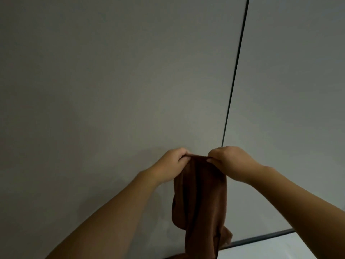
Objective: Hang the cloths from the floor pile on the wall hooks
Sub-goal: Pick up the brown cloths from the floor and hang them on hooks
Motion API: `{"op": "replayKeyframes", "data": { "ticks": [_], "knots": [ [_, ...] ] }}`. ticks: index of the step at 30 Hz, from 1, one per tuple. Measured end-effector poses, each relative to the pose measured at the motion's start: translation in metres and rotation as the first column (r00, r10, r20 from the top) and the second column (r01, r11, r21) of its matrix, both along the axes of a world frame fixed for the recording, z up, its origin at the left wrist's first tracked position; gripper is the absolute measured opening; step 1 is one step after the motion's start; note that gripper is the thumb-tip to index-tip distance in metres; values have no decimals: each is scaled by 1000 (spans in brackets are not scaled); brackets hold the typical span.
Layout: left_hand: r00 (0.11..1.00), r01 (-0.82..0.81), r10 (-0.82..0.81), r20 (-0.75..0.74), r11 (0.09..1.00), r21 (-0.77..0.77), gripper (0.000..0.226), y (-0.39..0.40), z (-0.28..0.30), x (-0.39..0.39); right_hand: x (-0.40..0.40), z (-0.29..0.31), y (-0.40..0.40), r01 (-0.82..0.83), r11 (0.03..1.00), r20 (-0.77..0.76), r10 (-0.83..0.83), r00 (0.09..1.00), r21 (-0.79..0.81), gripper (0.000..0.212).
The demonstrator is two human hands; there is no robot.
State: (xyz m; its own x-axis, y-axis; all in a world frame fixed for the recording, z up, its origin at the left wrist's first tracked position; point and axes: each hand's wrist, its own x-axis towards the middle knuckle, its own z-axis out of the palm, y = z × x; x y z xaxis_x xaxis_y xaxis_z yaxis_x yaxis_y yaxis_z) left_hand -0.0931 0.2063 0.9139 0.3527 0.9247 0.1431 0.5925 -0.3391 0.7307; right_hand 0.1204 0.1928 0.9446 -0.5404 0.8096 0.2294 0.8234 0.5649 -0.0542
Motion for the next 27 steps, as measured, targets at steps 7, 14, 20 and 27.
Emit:
{"op": "replayKeyframes", "data": {
  "ticks": [7, 14, 20, 27],
  "knots": [
    [995, -1, 26, -99, 969, 248, 18, 16, 53, -9, 13, -5, 9, 111, 969, -172, -151, 973, -222, 22],
    [993, -7, 43, -105, 947, 322, 19, 17, 78, -17, 9, 1, 5, 130, 946, -378, -242, 894, -297, 15],
    [982, -71, 131, -135, 922, 380, 19, 21, 92, -37, 13, 9, 6, 118, 927, -435, -277, 857, -356, 17],
    [973, -211, 229, 18, 861, 463, 21, 13, 92, -49, 8, 22, 4, 153, 984, -722, -172, 670, -92, 10]
  ]
}}
